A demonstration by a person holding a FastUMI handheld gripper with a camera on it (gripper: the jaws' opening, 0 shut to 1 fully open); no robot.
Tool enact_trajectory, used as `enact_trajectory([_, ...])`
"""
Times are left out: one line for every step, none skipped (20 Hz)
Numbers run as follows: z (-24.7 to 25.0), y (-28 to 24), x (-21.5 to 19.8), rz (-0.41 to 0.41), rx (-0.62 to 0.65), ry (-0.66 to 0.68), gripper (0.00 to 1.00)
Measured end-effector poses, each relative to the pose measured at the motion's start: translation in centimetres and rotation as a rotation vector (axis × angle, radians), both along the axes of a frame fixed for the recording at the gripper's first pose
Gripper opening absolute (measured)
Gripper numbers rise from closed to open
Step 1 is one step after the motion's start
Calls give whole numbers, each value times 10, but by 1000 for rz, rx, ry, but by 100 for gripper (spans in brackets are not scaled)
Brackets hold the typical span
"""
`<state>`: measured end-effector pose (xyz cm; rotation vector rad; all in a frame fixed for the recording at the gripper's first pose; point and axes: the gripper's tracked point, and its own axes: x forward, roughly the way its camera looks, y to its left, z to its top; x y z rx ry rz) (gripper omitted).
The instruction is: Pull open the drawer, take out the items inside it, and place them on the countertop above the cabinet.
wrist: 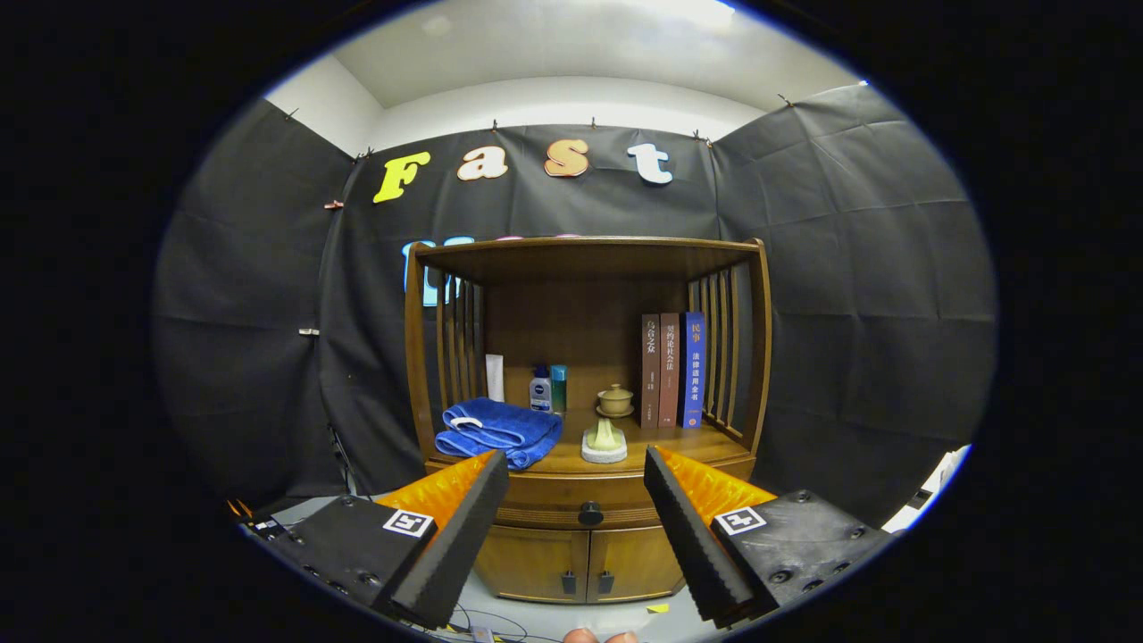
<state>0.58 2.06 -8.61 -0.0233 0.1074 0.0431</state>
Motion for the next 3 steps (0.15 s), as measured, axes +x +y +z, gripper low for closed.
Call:
enact_trajectory([0,-1,0,-1,-1,0,98])
enact_trajectory([0,0,0,-1,-1,2,98])
enact_trajectory([-1,-1,0,-3,1,3,99])
